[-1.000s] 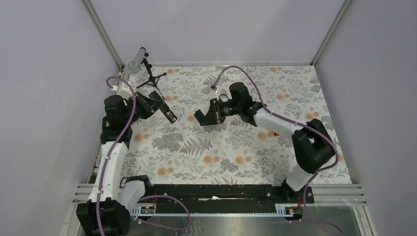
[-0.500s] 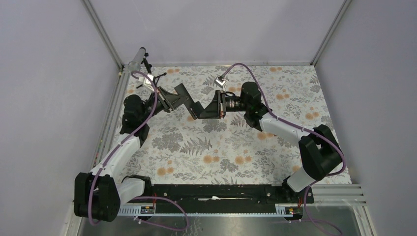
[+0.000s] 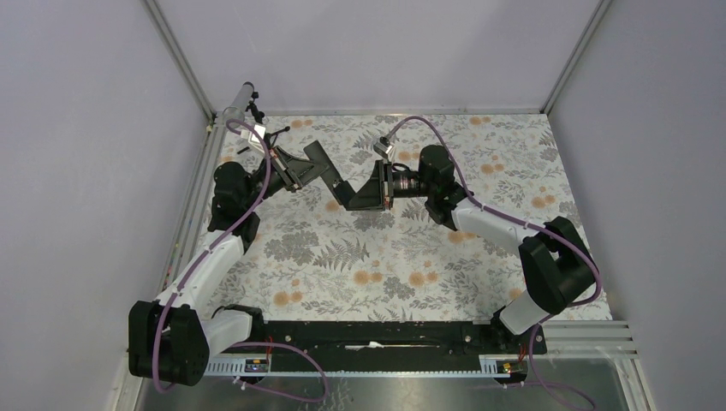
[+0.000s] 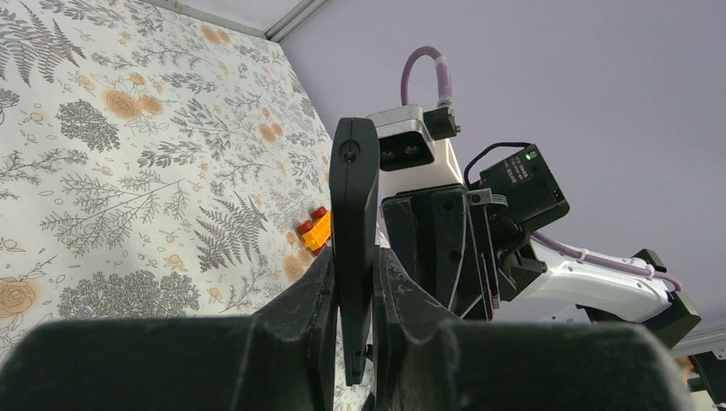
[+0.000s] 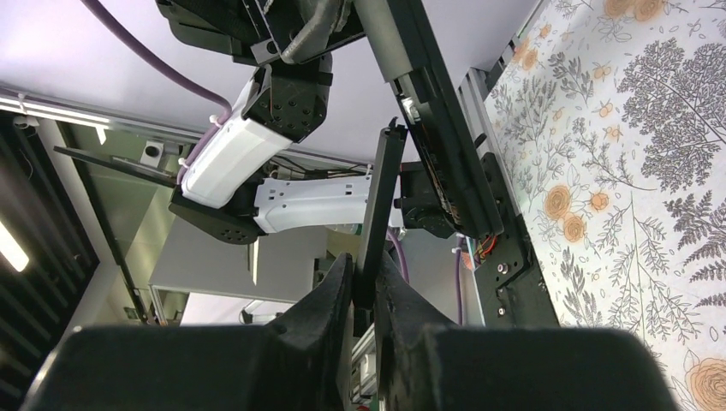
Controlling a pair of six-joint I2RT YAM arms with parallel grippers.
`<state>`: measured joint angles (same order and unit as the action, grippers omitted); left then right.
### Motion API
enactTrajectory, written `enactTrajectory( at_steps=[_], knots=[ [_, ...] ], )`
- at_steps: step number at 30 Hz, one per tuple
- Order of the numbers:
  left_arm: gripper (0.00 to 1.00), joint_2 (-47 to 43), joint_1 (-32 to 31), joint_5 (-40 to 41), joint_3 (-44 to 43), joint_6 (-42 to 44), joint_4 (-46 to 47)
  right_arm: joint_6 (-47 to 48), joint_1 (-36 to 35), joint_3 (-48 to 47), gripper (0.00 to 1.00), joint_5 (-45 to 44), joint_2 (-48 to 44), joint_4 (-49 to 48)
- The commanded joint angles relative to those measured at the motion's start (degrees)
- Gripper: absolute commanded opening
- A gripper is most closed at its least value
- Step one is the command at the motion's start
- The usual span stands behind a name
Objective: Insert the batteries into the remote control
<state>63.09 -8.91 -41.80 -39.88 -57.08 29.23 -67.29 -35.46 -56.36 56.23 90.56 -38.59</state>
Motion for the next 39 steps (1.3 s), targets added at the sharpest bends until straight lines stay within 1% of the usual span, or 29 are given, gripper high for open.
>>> enactTrajectory(
  at_steps=[1,9,12,23,30,34,39],
  knots=[
    [0.0,-1.2,-0.1,-0.6,-2.2,-2.1,3.2,-3.2,-0.2,0.2,0.08,0.4,-1.3,-6.3],
    [0.0,-1.3,-0.2,-0.6,-1.7,-4.2,3.8,-12.4,-0.2,0.3,0.09,1.6,2.3,-17.9],
    [0.0,-1.6,-0.2,-0.5,-1.7,-5.0,4.0,-15.0,-0.2,0.6,0.09,1.7,3.6,-20.5],
    [0.0,-1.1,-0.2,0.3,-2.3,-9.3,4.5,-15.5,-0.2,0.5,0.11,2.1,4.2,-18.1],
    [0.0,-0.4,-0.1,0.4,-3.8,-11.4,2.1,-18.7,-0.1,-0.1,0.14,2.4,6.1,-16.2],
    [0.0,0.0,0.0,0.6,-4.6,-11.7,-0.3,-18.8,-0.1,-0.2,0.17,3.0,6.0,-13.4],
    [0.0,-0.3,0.0,1.0,-5.4,-11.6,-4.4,-19.0,0.1,-0.6,0.19,2.7,6.4,-11.6]
  ],
)
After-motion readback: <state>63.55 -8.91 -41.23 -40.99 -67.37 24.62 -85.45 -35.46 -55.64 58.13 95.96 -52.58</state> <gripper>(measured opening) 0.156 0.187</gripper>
